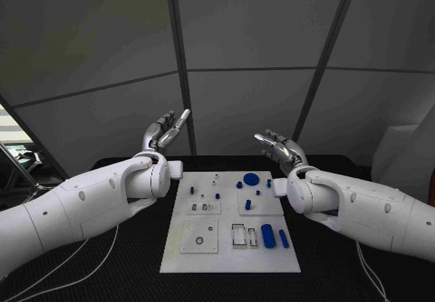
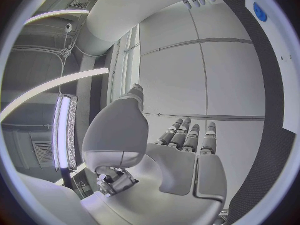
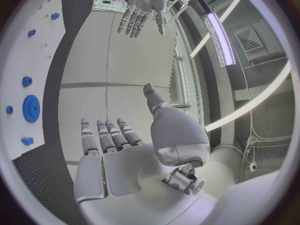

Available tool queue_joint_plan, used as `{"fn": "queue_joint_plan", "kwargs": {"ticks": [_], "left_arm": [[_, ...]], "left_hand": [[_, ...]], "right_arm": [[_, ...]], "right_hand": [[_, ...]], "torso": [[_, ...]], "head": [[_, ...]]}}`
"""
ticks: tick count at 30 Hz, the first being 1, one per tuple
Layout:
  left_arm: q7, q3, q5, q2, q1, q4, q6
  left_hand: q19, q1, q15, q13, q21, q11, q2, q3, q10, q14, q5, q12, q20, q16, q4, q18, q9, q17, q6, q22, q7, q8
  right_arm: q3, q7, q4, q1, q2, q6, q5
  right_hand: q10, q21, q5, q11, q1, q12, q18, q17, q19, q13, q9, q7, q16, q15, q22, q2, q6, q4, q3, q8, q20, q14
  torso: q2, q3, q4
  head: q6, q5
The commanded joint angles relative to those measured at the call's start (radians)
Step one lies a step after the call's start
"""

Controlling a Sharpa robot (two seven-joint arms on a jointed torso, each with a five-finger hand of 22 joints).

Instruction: Assemble the parts on the task board

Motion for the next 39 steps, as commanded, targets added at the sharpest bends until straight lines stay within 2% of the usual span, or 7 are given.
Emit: {"fn": "queue_joint_plan", "kwargs": {"ticks": [1, 9, 10, 14, 19, 26, 39], "left_arm": [[-0.019, 0.004, -0.026, 0.008, 0.007, -0.019, 0.094], [-0.019, 0.005, -0.027, 0.01, 0.008, -0.022, 0.096], [-0.013, 0.004, -0.026, -0.052, 0.006, -0.002, 0.14], [-0.003, 0.004, -0.026, -0.076, 0.006, 0.019, 0.138], [0.003, 0.003, -0.027, -0.104, 0.006, 0.05, 0.134], [0.002, 0.004, -0.051, -0.15, 0.005, 0.107, 0.139], [-0.016, 0.004, -0.08, -0.236, -0.002, 0.258, 0.168]], "left_hand": [[0.003, 0.05, 0.007, 0.003, 0.008, 0.008, 0.001, 0.005, 0.015, 0.011, 0.007, 0.007, 0.016, 0.006, 0.015, 0.001, 0.003, 0.002, 0.016, 0.002, 0.008, 0.006], [0.089, 0.091, 0.053, 0.025, 0.043, 0.058, 0.079, 0.038, 0.171, 0.146, 0.006, 0.077, 0.04, 0.037, 0.001, 0.04, 0.026, 0.021, 0.158, 0.023, 0.057, 0.051], [0.139, 0.105, 0.062, 0.032, 0.064, 0.069, 0.085, 0.037, 0.227, 0.214, 0.006, 0.1, 0.052, 0.055, -0.005, 0.043, 0.033, 0.03, 0.205, 0.035, 0.068, 0.067], [0.498, 0.149, 0.091, 0.056, 0.22, 0.103, 0.1, 0.03, 0.46, 0.556, 0.008, 0.195, 0.069, 0.148, -0.035, 0.043, 0.064, 0.07, 0.415, 0.113, 0.105, 0.139], [0.613, 0.181, 0.089, 0.046, 0.274, 0.112, 0.116, 0.01, 0.573, 0.75, 0.008, 0.222, 0.063, 0.184, -0.076, 0.044, 0.077, 0.075, 0.552, 0.125, 0.111, 0.18], [0.685, 0.197, 0.072, 0.031, 0.303, 0.097, 0.134, -0.014, 0.654, 0.862, 0.008, 0.222, 0.047, 0.187, -0.113, 0.045, 0.079, 0.077, 0.617, 0.125, 0.099, 0.189], [0.735, 0.205, 0.057, 0.03, 0.323, 0.084, 0.148, -0.033, 0.701, 0.925, 0.009, 0.212, 0.029, 0.176, -0.142, 0.043, 0.077, 0.084, 0.649, 0.124, 0.092, 0.18]], "right_arm": [[0.006, -0.096, -0.033, 0.008, 0.014, 0.19, -0.097], [0.017, -0.14, -0.083, 0.018, 0.037, 0.272, -0.134], [0.018, -0.058, -0.104, 0.018, 0.001, 0.124, -0.447], [0.018, -0.058, -0.118, 0.024, -0.006, 0.112, -0.525], [0.018, -0.062, -0.123, 0.035, -0.014, 0.112, -0.6], [0.018, -0.083, -0.121, 0.06, -0.021, 0.125, -0.721], [0.019, -0.296, -0.087, 0.101, -0.03, 0.264, -1.224]], "right_hand": [[0.132, 0.046, 0.007, 0.04, 0.13, 0.022, 0.031, 0.012, 0.075, 0.012, 0.012, 0.09, 0.023, 0.036, 0.022, 0.007, 0.114, -0.02, 0.03, 0.021, 0.015, 0.133], [0.673, 0.26, 0.031, 0.046, 0.322, 0.12, 0.031, 0.05, 0.478, 0.049, 0.058, 0.094, 0.13, 0.044, 0.119, -0.035, 0.609, -0.022, 0.087, 0.127, 0.01, 0.647], [0.699, 0.28, 0.033, 0.037, 0.332, 0.122, 0.036, 0.051, 0.512, 0.047, 0.057, 0.086, 0.136, 0.034, 0.126, -0.04, 0.629, -0.023, 0.094, 0.13, 0.005, 0.676], [0.766, 0.32, 0.037, 0.019, 0.347, 0.101, 0.034, 0.043, 0.573, 0.034, 0.045, 0.069, 0.129, 0.012, 0.137, -0.056, 0.685, -0.02, 0.123, 0.119, -0.02, 0.746], [0.802, 0.341, 0.039, 0.011, 0.345, 0.072, 0.033, 0.04, 0.598, 0.034, 0.036, 0.063, 0.117, 0.0, 0.14, -0.072, 0.709, -0.021, 0.145, 0.099, -0.034, 0.792], [0.847, 0.403, 0.037, -0.001, 0.356, 0.048, 0.035, 0.042, 0.66, 0.035, 0.037, 0.053, 0.113, -0.023, 0.164, -0.098, 0.745, -0.021, 0.164, 0.084, -0.058, 0.862], [0.989, 0.735, 0.032, -0.071, 0.351, 0.04, 0.037, 0.137, 0.855, 0.036, 0.039, 0.005, 0.255, -0.14, 0.342, -0.157, 0.838, -0.02, 0.189, 0.065, -0.168, 1.246]], "torso": [[0.0, 0.0, 0.0002], [0.0, 0.0, 0.0002], [0.016, 0.0006, 0.0002], [0.027, 0.0019, 0.0021], [0.047, 0.0026, 0.0023], [0.08, 0.002, 0.0041], [0.147, -0.0007, 0.0208]], "head": [[0.0, 0.0], [0.0, 0.0], [-0.005, 0.002], [-0.004, 0.0], [0.0, -0.001], [0.009, -0.006], [0.027, -0.03]]}}
